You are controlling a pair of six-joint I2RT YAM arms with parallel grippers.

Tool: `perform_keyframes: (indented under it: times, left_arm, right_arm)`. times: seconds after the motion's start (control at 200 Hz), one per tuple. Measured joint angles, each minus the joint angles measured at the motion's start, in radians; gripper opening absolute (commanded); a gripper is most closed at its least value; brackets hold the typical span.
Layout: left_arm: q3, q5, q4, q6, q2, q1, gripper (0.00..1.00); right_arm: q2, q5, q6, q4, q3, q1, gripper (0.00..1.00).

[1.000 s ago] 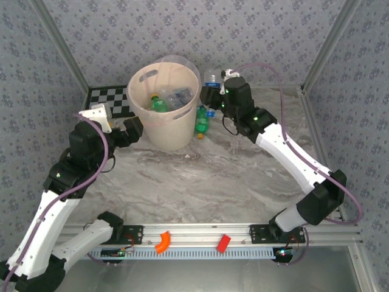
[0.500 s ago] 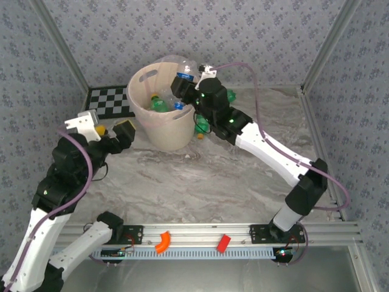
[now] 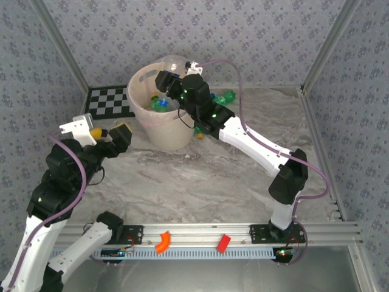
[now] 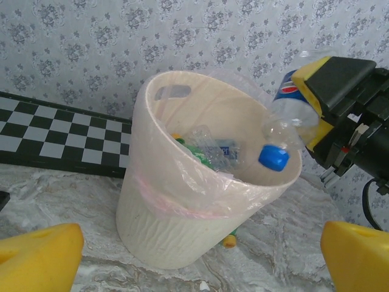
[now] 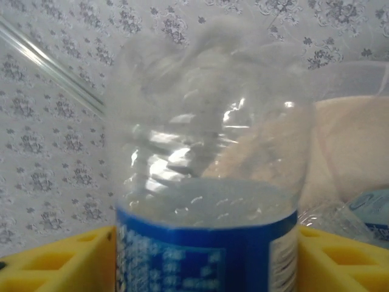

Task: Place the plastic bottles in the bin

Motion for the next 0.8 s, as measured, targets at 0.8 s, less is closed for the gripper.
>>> perform_keyframes:
  times: [0.8]
  left_arm:
    - [0.004, 0.152, -0.008, 0.040, 0.119, 0.000, 1.00]
  right_arm:
    - [-0.156, 0.082, -0.168, -0.050, -0.131, 0.000, 1.00]
